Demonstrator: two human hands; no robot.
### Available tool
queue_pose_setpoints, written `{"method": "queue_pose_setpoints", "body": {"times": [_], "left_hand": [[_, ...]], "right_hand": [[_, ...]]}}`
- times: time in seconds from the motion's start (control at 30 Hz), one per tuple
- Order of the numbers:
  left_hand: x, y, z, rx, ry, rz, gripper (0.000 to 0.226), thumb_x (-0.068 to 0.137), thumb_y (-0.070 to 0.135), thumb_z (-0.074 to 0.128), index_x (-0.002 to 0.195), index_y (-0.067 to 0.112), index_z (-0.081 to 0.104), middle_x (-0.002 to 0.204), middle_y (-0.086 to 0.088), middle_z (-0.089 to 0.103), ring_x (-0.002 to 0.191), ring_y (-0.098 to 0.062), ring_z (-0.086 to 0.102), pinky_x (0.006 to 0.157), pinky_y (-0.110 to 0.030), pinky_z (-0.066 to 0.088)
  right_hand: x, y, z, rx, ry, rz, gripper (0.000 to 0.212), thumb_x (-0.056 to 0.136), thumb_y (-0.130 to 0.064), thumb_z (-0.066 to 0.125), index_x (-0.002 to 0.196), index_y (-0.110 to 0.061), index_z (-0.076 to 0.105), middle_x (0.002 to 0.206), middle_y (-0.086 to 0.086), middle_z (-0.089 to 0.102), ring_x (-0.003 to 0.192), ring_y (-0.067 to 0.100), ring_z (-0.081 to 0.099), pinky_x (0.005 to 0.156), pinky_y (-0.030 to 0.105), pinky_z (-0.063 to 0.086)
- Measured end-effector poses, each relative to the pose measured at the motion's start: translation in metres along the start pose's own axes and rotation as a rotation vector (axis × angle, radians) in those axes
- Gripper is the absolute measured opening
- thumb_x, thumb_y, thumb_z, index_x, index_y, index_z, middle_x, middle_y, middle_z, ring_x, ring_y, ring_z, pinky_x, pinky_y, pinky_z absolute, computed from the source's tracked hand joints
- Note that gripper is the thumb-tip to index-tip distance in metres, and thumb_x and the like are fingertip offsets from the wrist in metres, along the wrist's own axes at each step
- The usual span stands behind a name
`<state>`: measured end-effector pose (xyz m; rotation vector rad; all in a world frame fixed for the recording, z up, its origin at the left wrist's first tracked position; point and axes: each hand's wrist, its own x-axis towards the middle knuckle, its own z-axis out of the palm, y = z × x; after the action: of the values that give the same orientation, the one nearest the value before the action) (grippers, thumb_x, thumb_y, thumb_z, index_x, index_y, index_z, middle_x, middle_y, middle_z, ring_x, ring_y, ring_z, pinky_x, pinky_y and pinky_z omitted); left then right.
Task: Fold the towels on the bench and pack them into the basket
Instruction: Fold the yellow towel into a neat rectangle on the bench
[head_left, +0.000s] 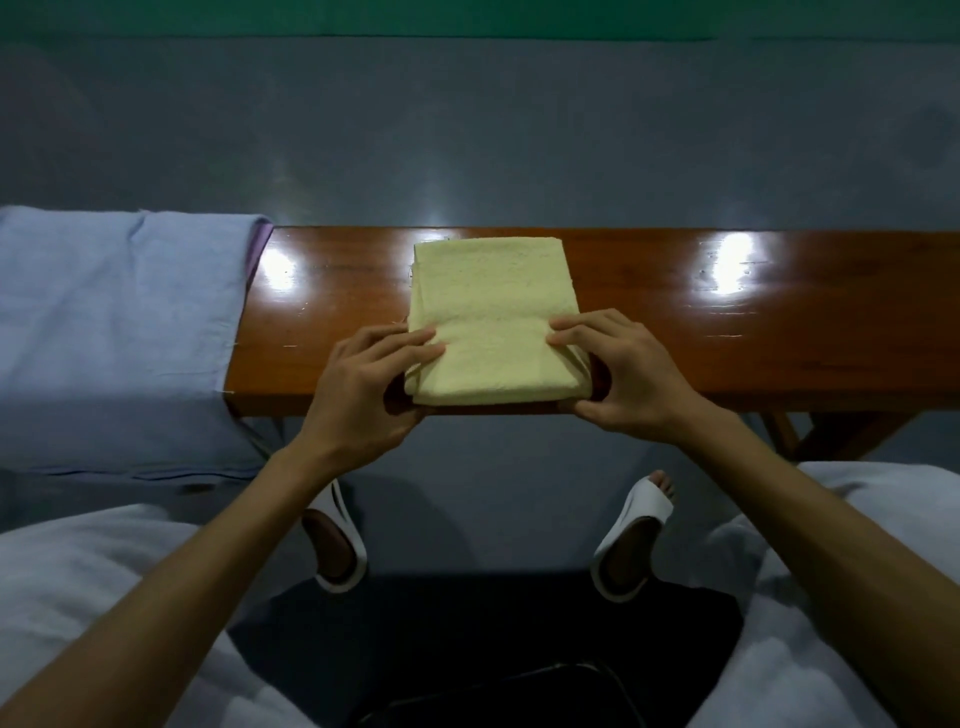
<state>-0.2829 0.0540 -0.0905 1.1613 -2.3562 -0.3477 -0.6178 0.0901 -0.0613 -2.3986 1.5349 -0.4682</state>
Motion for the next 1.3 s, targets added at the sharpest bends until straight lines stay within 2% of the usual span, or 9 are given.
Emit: {"method": "queue_pose_setpoints", "body": {"times": [0.23, 0.37, 0.47, 0.57, 0.77, 0.83, 0.97, 1.1, 1.3], "left_hand": [[0.001, 0.001, -0.011, -0.057, 0.043, 0.027, 0.039, 0.082, 0.023, 0.083, 0.12, 0.023, 0.074, 0.128, 0.006, 0.068, 0.127, -0.019, 0.053, 0.096, -0.049, 0.048], [0.008, 0.013, -0.018, -0.274, 0.03, -0.012, 0.035, 0.093, 0.028, 0.073, 0.126, 0.017, 0.071, 0.129, 0.007, 0.067, 0.129, -0.011, 0.054, 0.103, -0.034, 0.052], [0.018, 0.023, -0.024, -0.505, -0.018, -0.118, 0.034, 0.104, 0.029, 0.058, 0.134, 0.015, 0.064, 0.127, 0.006, 0.067, 0.12, -0.009, 0.062, 0.091, -0.025, 0.058], [0.032, 0.024, -0.027, -0.597, -0.015, -0.209, 0.034, 0.107, 0.033, 0.049, 0.138, 0.021, 0.058, 0.122, 0.013, 0.066, 0.112, -0.009, 0.064, 0.079, -0.028, 0.061], [0.067, 0.024, -0.02, -0.681, 0.104, -0.495, 0.022, 0.109, 0.028, 0.047, 0.123, 0.03, 0.064, 0.112, 0.007, 0.069, 0.103, -0.01, 0.065, 0.085, -0.043, 0.06], [0.075, 0.023, -0.018, -0.688, 0.109, -0.598, 0.019, 0.109, 0.03, 0.048, 0.116, 0.03, 0.065, 0.107, 0.007, 0.069, 0.101, -0.013, 0.066, 0.086, -0.044, 0.059], [0.081, 0.02, -0.015, -0.661, 0.129, -0.716, 0.022, 0.106, 0.038, 0.051, 0.103, 0.027, 0.07, 0.101, 0.003, 0.071, 0.097, -0.017, 0.066, 0.077, -0.037, 0.055], [0.076, 0.018, -0.009, -0.58, 0.115, -0.646, 0.031, 0.097, 0.038, 0.068, 0.119, 0.016, 0.072, 0.105, 0.005, 0.072, 0.096, -0.013, 0.068, 0.071, -0.03, 0.056], [0.077, 0.014, 0.001, -0.209, 0.184, -0.539, 0.034, 0.102, 0.041, 0.058, 0.121, 0.015, 0.069, 0.107, 0.004, 0.069, 0.096, -0.014, 0.063, 0.065, -0.022, 0.043]], "right_hand": [[0.006, -0.003, -0.019, 0.121, -0.036, -0.035, 0.04, 0.079, -0.034, 0.074, 0.117, -0.021, 0.072, 0.128, -0.003, 0.067, 0.121, 0.015, 0.057, 0.096, 0.048, 0.054], [0.007, -0.001, -0.033, 0.252, 0.0, -0.008, 0.036, 0.086, -0.035, 0.072, 0.115, -0.013, 0.075, 0.108, -0.001, 0.074, 0.099, 0.014, 0.068, 0.081, 0.037, 0.061], [0.012, -0.003, -0.045, 0.366, 0.013, -0.001, 0.023, 0.094, -0.022, 0.071, 0.113, -0.011, 0.073, 0.104, -0.004, 0.072, 0.098, 0.014, 0.069, 0.083, 0.026, 0.059], [0.026, -0.004, -0.052, 0.488, 0.039, 0.089, 0.02, 0.097, -0.017, 0.067, 0.114, -0.009, 0.071, 0.105, -0.003, 0.071, 0.097, 0.011, 0.067, 0.078, 0.024, 0.059], [0.066, -0.004, -0.043, 0.716, 0.171, 0.357, 0.027, 0.101, -0.029, 0.061, 0.11, -0.005, 0.071, 0.101, 0.004, 0.071, 0.087, 0.007, 0.066, 0.068, 0.025, 0.057], [0.079, -0.001, -0.031, 0.679, 0.223, 0.441, 0.032, 0.101, -0.036, 0.061, 0.107, -0.006, 0.073, 0.102, 0.007, 0.071, 0.09, 0.013, 0.066, 0.071, 0.034, 0.056], [0.099, 0.001, -0.01, 0.523, 0.358, 0.577, 0.039, 0.098, -0.046, 0.063, 0.097, -0.008, 0.075, 0.092, 0.0, 0.07, 0.089, 0.013, 0.065, 0.073, 0.035, 0.055], [0.106, -0.001, 0.003, 0.366, 0.426, 0.637, 0.039, 0.094, -0.049, 0.068, 0.093, -0.012, 0.077, 0.089, 0.0, 0.073, 0.084, 0.013, 0.068, 0.071, 0.032, 0.056], [0.11, -0.007, 0.009, 0.205, 0.489, 0.641, 0.045, 0.096, -0.053, 0.062, 0.082, -0.012, 0.074, 0.078, 0.001, 0.07, 0.071, 0.014, 0.063, 0.052, 0.023, 0.037]]}}
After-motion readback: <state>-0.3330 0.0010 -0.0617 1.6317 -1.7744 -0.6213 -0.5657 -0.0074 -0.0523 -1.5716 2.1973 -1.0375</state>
